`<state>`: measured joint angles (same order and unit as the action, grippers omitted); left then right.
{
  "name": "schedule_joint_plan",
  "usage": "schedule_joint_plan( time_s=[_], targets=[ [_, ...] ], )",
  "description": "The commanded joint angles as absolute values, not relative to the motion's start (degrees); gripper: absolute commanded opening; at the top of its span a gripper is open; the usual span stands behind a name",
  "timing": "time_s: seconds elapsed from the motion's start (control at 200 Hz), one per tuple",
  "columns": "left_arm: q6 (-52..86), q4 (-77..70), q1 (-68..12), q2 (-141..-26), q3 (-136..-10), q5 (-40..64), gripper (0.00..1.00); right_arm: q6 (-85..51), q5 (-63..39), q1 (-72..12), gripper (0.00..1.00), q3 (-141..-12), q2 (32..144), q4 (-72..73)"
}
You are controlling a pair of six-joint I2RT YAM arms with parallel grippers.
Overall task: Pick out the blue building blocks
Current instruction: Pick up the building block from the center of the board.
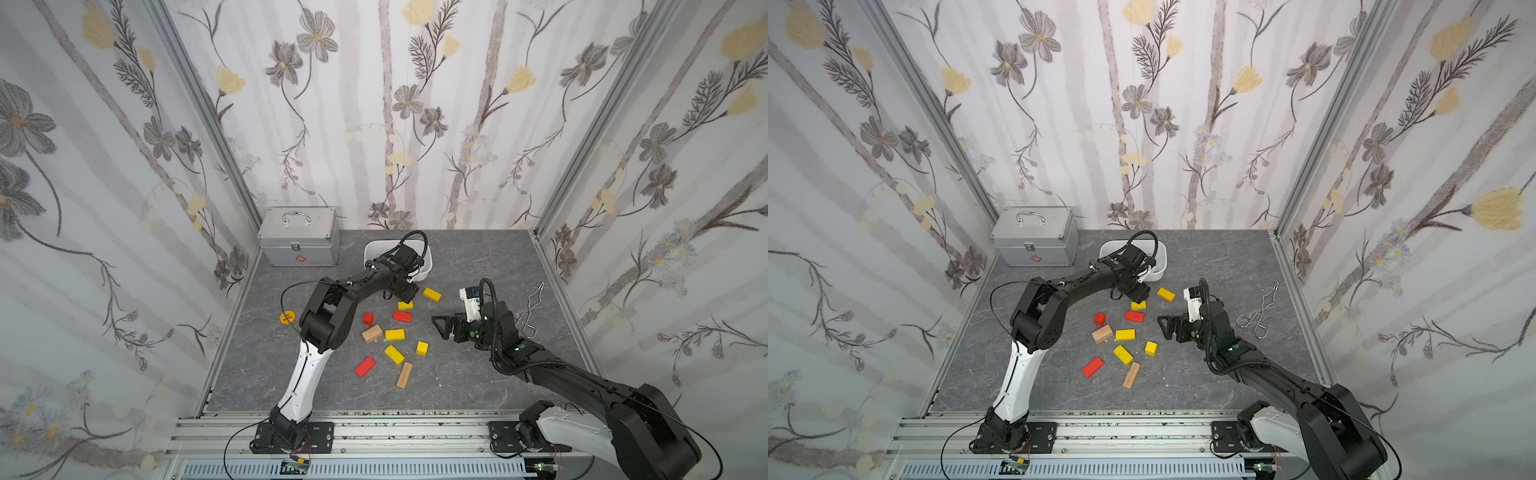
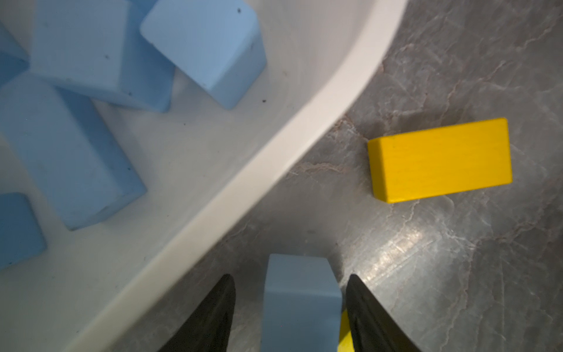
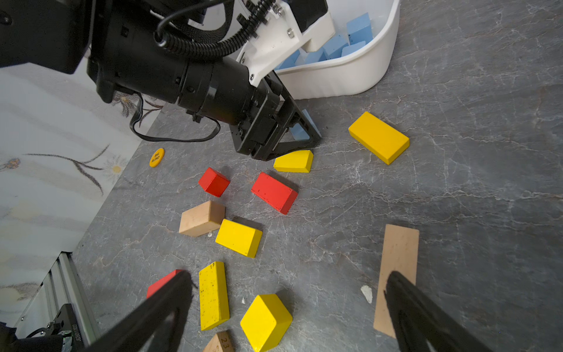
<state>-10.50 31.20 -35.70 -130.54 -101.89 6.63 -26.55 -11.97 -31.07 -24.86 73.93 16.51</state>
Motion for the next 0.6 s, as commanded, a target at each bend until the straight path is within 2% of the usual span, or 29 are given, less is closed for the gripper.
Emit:
schedule_joint_plan(
  time_s=[0.0,0.595],
  targets=[
    [-10.51,31.82,-35.71,-130.89,-102.56,6.11,0.58,-26.53,-12.39,-31.11,1.00,-25.31,73.83,18.94],
    [-9.88,32.12,-35.71,-131.50,-103.36,4.99,0.41,-26.45,-12.40,-31.10,1.00,-25.36,73.78,19.13]
  ],
)
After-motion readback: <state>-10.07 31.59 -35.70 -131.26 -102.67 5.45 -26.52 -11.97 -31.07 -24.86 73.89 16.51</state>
